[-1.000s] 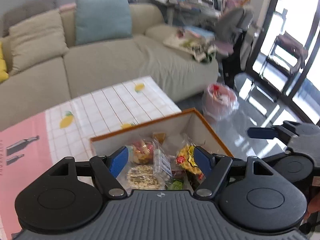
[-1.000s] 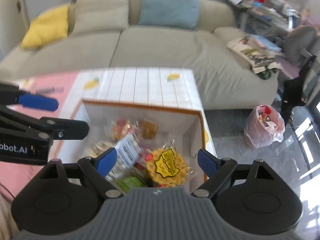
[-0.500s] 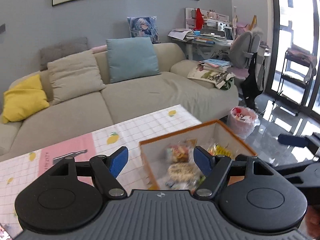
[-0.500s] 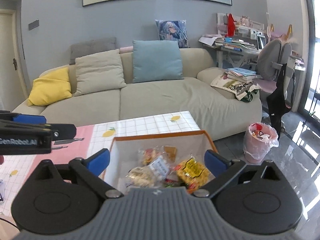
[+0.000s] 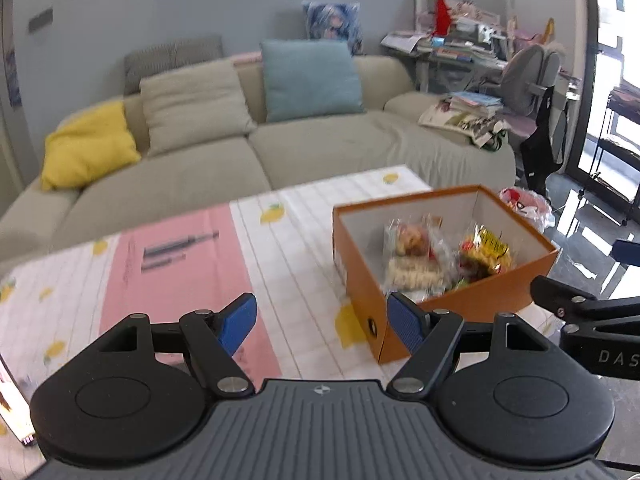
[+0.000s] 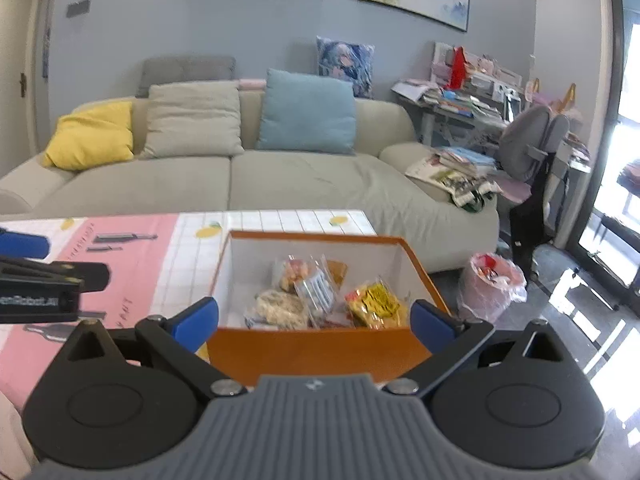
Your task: Organize snacks
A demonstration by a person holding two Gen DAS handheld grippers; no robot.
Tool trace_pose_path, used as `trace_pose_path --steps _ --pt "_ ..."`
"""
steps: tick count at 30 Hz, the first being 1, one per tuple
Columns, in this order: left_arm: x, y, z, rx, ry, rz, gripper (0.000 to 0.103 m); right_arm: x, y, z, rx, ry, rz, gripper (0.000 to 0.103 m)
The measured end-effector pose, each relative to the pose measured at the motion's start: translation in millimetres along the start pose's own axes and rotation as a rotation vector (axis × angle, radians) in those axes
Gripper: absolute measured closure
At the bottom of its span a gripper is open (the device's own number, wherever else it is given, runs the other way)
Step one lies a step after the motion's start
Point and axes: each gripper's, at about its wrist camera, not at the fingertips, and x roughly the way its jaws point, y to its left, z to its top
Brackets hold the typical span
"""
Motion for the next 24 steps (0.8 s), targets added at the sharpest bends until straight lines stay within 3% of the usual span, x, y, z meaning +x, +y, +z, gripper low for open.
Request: trace_pose_path --steps 9,24 --pt "9 5 -16 -0.023 0.056 -0.016 0.016 20 3 -19 0.048 0.083 -0.008 0.003" --pt "10 8 -19 -0.023 0.078 -0.013 0.016 21 8 -24 0.048 0.098 -0.013 0.003"
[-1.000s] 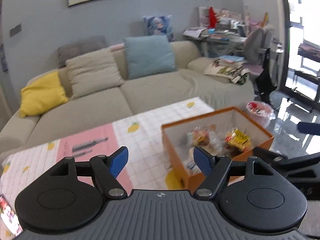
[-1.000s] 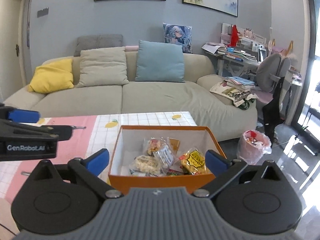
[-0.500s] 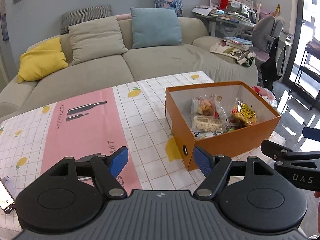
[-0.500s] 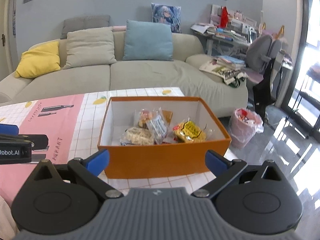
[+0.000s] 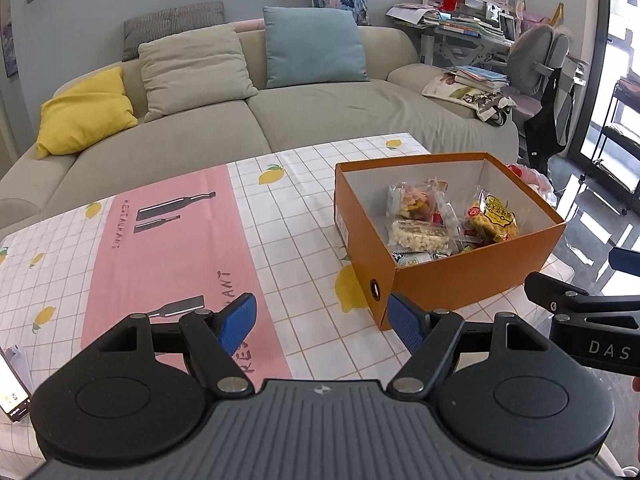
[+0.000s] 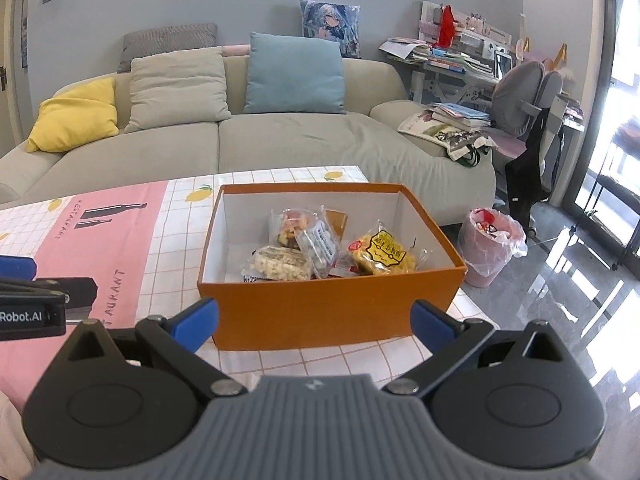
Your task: Organize snacks
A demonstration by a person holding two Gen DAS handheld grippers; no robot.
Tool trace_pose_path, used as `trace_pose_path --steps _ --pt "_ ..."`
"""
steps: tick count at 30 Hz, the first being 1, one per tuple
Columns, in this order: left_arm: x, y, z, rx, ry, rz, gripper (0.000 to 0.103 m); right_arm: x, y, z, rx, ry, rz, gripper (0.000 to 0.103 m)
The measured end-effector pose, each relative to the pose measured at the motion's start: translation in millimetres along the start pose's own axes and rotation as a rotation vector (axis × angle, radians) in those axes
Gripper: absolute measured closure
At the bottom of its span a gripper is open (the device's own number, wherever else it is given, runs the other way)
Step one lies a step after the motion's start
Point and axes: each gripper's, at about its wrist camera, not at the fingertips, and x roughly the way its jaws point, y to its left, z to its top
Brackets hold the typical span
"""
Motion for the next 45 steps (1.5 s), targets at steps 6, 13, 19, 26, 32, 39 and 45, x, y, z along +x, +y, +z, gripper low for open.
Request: trace_pose_path --steps 6,13,19,26,32,39,45 --pt "-1 0 0 -0.001 0.002 0.002 0.016 -1 2 1 -0.008 -0.002 0.004 0.003" --pt "0 2 -3 0.0 0.014 0.004 0.016 -3 5 1 -0.023 -0.002 0.016 0.003" --pt "-1 2 -3 0.0 0.015 0.004 0.016 -3 7 1 -0.026 0.003 0.019 0.003" --pt "0 4 -3 -0.001 0.019 0.006 0.016 -3 9 1 -0.037 0.009 0.022 0.003" --pt "0 7 -5 0.0 0.028 0.004 0.016 -2 10 1 -0.041 0.019 0.024 0.003" --pt "1 6 -4 -0.002 0.032 0.004 0.016 -1 11 1 -0.044 0.024 0.025 0.003" --pt "1 7 -4 -0.006 0.034 0.003 0.016 -1 12 0 -0.045 0.025 0.025 0.003"
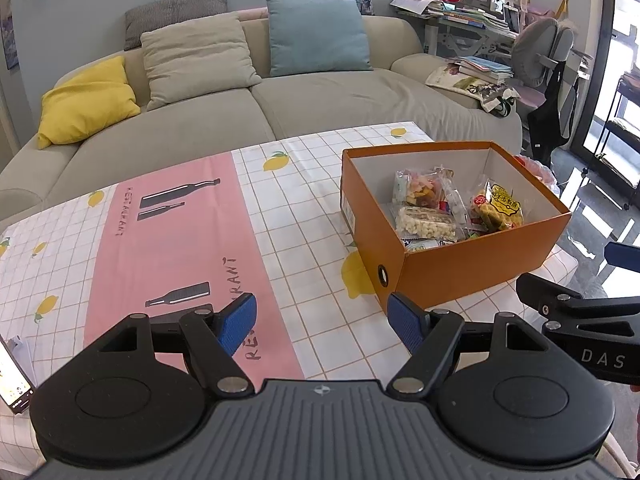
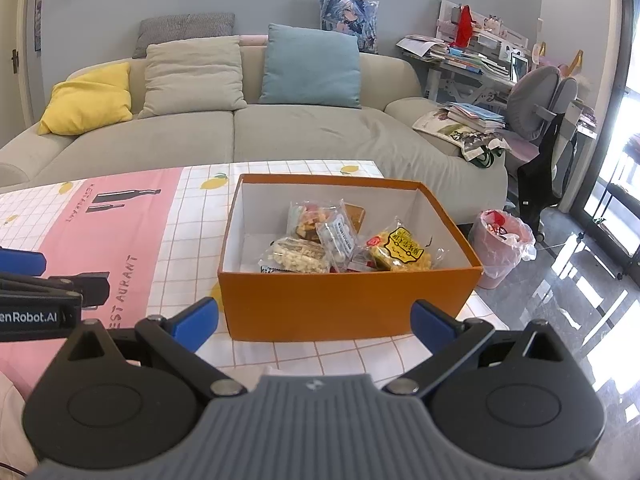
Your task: Organize snacks
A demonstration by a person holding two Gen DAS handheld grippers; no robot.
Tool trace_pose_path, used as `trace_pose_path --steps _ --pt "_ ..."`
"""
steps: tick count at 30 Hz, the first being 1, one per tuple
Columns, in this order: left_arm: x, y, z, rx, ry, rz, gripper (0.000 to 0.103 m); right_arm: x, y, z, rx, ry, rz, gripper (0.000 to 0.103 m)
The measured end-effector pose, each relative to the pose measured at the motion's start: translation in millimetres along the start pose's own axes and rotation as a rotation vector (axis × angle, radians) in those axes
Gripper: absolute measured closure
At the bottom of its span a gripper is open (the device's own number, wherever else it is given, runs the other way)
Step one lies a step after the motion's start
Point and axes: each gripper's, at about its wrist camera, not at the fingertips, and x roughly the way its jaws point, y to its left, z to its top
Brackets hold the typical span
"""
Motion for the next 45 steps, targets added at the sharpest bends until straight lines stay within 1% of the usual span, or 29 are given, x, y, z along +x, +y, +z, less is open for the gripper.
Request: trace_pose_path --steps 19,45 --pt "-2.0 -0.9 -0.4 -0.006 0.002 -0.009 0.016 -0.7 1.8 0.1 -0.017 -0.001 0.008 0.003" --pt "-4.5 1.3 -0.7 -0.014 0.012 -0.001 0.016 -1.3 1.5 0.1 -0.026 0.001 0.016 0.003"
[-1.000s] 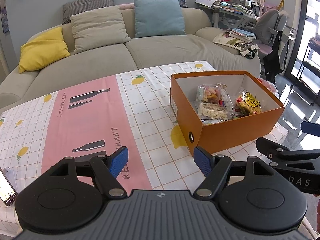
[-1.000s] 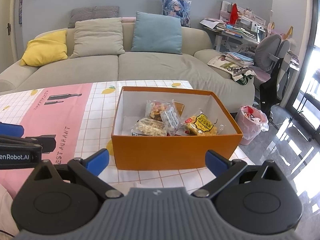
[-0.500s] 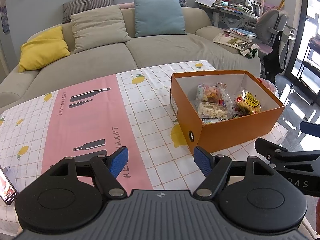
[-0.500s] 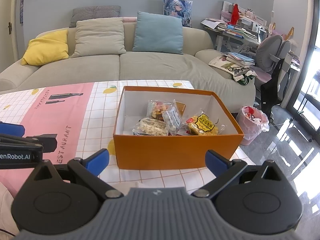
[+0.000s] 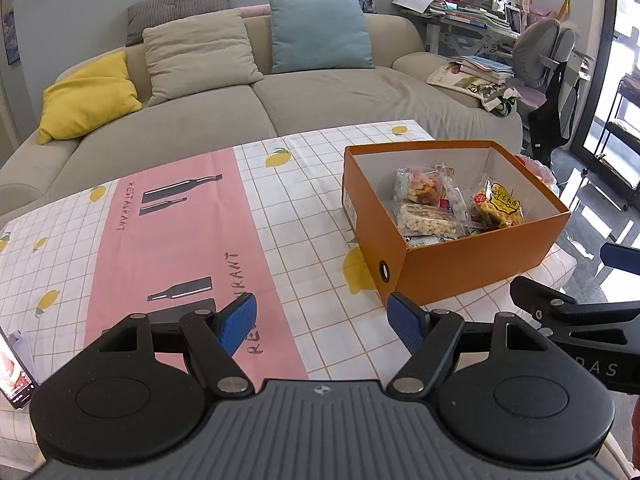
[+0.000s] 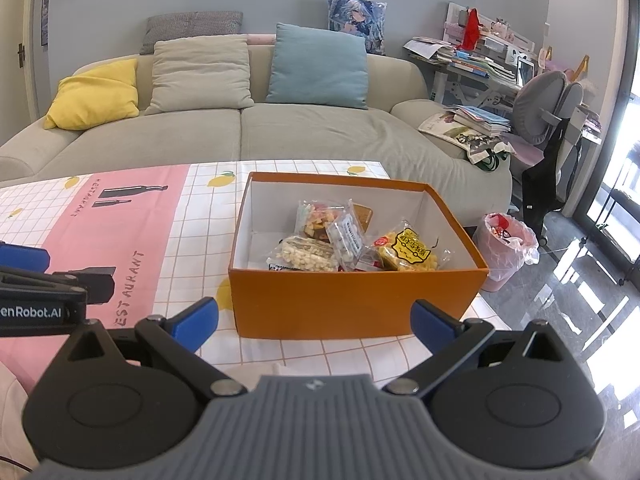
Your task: Organize snacks
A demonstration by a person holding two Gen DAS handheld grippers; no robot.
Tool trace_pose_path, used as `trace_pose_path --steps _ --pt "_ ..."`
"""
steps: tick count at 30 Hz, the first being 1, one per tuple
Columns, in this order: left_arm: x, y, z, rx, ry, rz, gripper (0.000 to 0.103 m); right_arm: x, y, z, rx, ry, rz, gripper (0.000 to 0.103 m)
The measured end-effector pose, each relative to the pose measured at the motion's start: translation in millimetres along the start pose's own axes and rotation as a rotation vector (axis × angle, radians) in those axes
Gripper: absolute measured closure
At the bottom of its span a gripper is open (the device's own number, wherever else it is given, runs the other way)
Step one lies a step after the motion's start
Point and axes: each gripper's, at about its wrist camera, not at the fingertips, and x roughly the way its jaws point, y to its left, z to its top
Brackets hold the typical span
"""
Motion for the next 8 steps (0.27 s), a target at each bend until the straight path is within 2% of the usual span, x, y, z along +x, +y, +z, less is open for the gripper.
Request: trace_pose_path --steps 8 --pt "-2.5 1.4 -1.1 -0.012 -0.009 -0.027 0.016 0.5 -1.1 0.1 0.0 0.002 0.002 0.003"
